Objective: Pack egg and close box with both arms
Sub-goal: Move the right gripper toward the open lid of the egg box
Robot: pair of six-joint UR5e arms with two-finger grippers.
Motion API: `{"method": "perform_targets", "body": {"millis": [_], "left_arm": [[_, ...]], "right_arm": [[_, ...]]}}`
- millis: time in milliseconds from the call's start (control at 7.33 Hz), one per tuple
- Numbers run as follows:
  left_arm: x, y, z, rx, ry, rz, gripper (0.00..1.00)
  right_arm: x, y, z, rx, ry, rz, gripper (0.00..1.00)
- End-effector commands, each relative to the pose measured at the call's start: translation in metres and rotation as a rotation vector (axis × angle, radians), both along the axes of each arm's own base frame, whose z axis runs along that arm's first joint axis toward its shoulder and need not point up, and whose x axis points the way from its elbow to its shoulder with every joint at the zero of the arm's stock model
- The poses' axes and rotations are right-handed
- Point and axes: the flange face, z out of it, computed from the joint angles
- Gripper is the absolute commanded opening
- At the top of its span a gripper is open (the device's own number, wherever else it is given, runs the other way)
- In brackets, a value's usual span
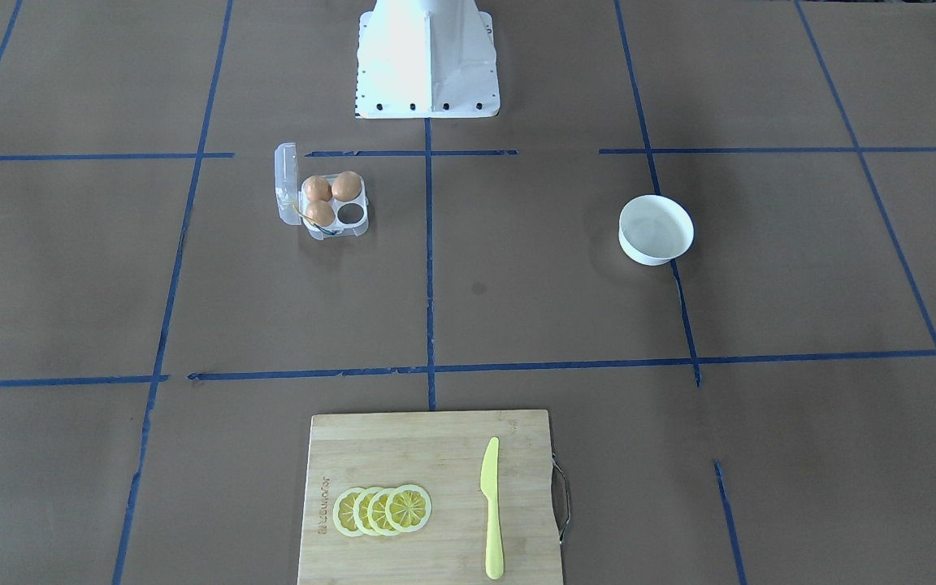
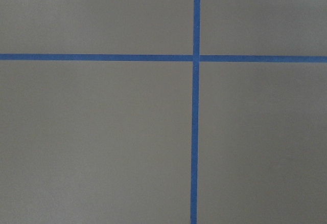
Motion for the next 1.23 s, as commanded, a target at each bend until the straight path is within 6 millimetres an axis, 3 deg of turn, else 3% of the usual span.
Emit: {"method": "perform_targets", "body": {"millis": [0, 136, 273, 545, 818, 955, 1091], "left_arm": [[0.001, 0.000, -0.002, -0.001, 0.006, 0.001, 1.00], [0.001, -0.003, -0.005, 0.004, 0.007, 0.003, 1.00], [0.002, -0.006, -0.008, 0.011, 0.009, 0.003, 1.00], [0.002, -0.009, -0.012, 0.019, 0.012, 0.004, 1.00], [0.003, -0.015, -0.015, 0.029, 0.012, 0.005, 1.00], [0.003, -0.016, -0.015, 0.029, 0.012, 0.004, 1.00], [0.003, -0.016, -0.015, 0.030, 0.012, 0.005, 1.00]], "right_arm": [[-0.068, 0.028, -0.003, -0.042, -0.139, -0.019, 0.00], [-0.085, 0.037, -0.005, -0.026, -0.156, -0.035, 0.00], [-0.116, 0.049, -0.011, -0.015, -0.165, -0.046, 0.00], [-0.177, 0.065, -0.056, -0.082, -0.255, -0.045, 0.00], [-0.270, 0.101, -0.098, -0.146, -0.300, 0.080, 0.00], [-0.310, 0.128, -0.091, -0.130, -0.222, 0.129, 0.00], [-0.329, 0.133, -0.105, -0.118, -0.184, 0.160, 0.00]]}}
